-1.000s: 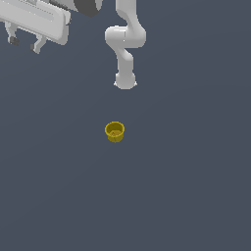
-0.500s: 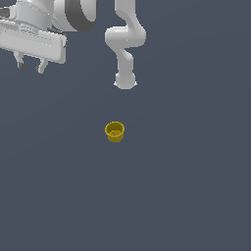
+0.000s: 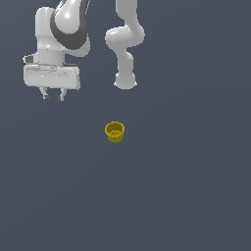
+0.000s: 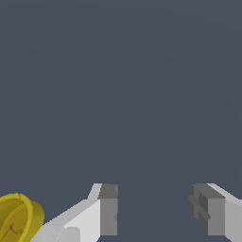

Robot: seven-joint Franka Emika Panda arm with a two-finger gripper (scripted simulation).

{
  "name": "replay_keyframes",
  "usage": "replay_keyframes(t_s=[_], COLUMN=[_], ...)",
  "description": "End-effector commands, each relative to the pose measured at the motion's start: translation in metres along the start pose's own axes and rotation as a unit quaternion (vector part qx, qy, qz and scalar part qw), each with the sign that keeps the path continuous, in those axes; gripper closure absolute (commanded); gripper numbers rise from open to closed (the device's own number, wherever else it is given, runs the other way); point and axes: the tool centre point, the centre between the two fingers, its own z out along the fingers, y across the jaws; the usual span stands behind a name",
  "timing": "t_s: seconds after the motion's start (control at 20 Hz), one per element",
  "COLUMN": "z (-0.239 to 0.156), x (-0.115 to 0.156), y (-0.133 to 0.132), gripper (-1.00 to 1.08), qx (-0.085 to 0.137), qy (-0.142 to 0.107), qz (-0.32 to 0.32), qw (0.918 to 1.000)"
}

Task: Pick up the object and move it to a goal position.

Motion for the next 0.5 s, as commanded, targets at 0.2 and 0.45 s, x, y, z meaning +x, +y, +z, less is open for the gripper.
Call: replay_keyframes(t_s=[0.2, 0.45], z=[0.065, 0.102], x=[-0.054, -0.092], y=[-0.053, -0.101], gripper=[-0.20, -0.20], qx=[0.066, 0.113], qy=[-0.013, -0.027], qz=[-0.002, -0.008], qw=[0.9978, 0.9932])
